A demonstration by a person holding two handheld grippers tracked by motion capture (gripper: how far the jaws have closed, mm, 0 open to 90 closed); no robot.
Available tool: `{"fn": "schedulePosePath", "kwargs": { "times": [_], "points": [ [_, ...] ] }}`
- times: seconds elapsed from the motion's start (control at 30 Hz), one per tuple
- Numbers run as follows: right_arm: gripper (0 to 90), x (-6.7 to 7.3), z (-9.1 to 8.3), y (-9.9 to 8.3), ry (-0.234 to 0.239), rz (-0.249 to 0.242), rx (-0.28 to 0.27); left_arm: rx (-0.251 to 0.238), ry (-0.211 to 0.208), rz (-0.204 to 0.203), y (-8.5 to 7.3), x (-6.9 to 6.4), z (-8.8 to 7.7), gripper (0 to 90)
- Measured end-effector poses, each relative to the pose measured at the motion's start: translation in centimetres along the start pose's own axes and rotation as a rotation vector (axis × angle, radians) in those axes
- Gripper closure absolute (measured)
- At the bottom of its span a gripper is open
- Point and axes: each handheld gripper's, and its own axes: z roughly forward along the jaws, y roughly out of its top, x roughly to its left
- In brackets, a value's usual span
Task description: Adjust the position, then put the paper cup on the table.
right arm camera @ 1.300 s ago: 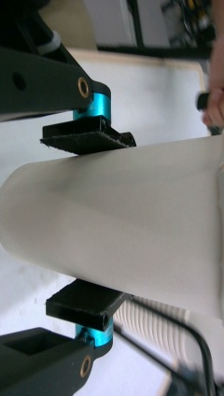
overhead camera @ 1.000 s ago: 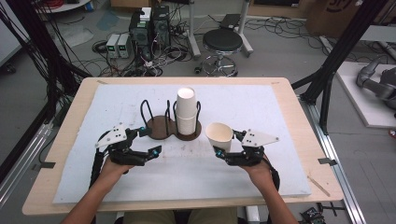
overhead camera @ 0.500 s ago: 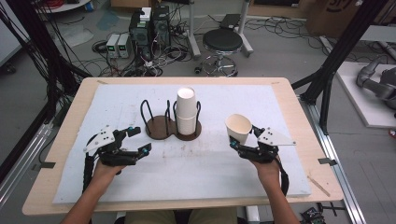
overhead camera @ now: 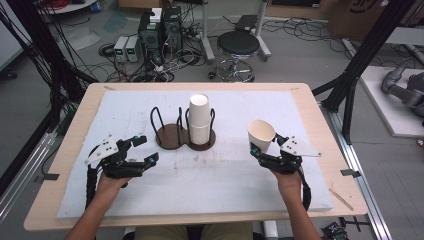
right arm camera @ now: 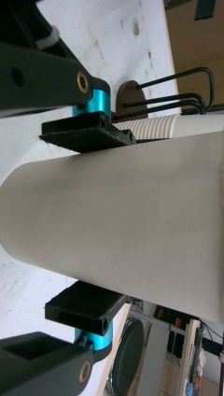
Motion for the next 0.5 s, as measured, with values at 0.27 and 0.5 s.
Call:
{"fn": "schedulePosePath", "kwargs": {
  "times": [0.27, 0.5],
  "points": [
    [33.8, -0.7, 0.0, -0.1, -0.048, 0.019, -0.013, -0.011, 0.008, -0.005, 0.0, 0.1, -0.2, 18.9],
    [33.9, -1.4, 0.7, -0.5, -0.102, 0.028, 0.012, -0.008, 0.008, -0.006, -0.1, 0.2, -0.2, 19.0]
  ]
}}
